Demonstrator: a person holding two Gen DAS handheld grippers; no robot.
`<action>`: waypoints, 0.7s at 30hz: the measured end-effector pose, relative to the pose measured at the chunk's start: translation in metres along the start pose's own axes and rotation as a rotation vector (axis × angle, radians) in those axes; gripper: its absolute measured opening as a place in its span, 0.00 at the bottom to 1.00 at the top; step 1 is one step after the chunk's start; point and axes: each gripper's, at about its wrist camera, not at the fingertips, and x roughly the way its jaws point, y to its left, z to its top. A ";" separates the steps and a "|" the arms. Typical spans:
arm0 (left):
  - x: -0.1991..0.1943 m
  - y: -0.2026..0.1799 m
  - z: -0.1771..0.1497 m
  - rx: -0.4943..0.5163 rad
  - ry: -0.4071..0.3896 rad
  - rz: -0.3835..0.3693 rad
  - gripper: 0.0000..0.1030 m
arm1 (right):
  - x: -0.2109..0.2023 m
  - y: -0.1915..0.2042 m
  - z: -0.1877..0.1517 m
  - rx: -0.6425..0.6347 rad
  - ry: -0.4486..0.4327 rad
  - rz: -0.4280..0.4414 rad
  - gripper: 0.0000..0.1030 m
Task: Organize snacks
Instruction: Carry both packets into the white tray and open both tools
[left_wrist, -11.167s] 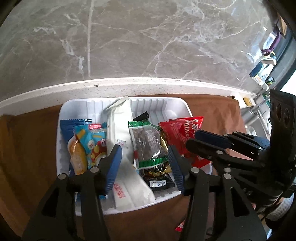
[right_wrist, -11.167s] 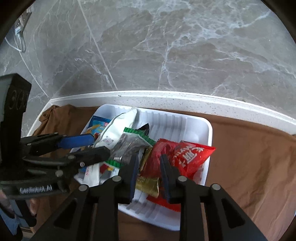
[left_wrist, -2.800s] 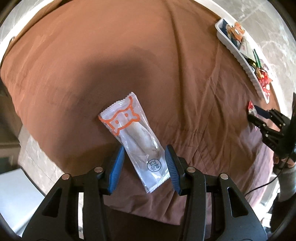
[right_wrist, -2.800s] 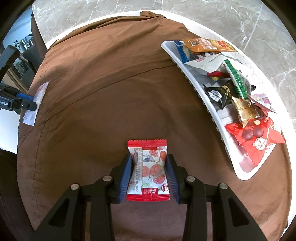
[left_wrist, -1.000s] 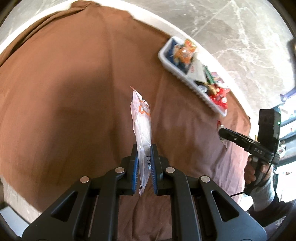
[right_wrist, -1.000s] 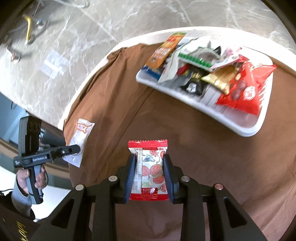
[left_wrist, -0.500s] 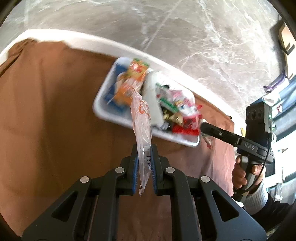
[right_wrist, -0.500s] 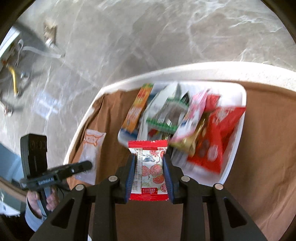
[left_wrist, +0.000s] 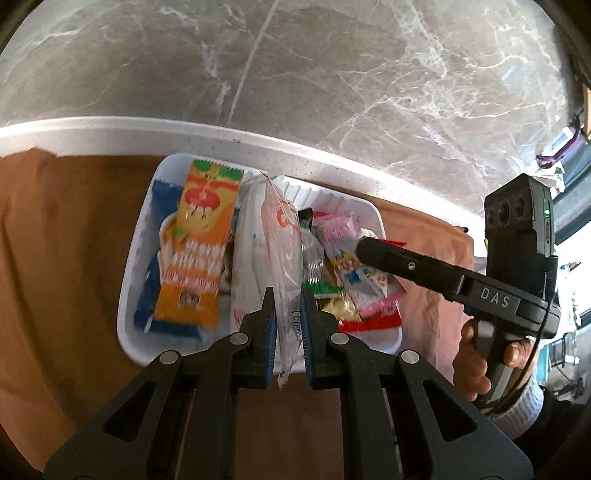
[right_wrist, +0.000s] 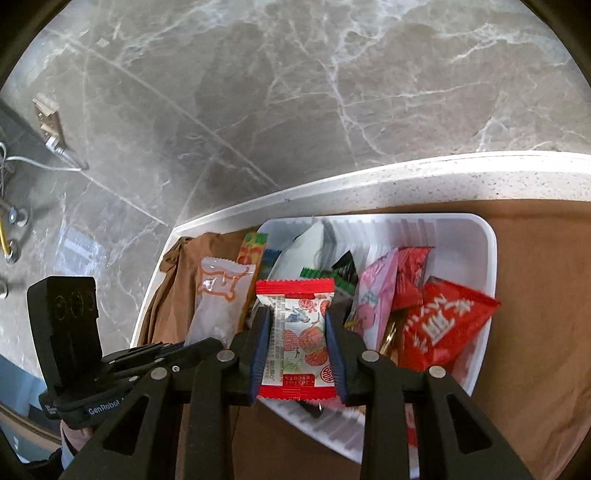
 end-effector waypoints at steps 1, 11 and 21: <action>0.003 0.000 0.003 0.005 0.001 -0.003 0.10 | 0.002 -0.001 0.001 0.001 -0.002 -0.007 0.31; 0.039 -0.012 0.015 0.084 0.017 0.105 0.14 | 0.021 0.004 0.002 -0.076 -0.017 -0.152 0.39; 0.017 -0.024 0.008 0.136 -0.063 0.195 0.48 | -0.010 0.027 -0.006 -0.158 -0.112 -0.196 0.46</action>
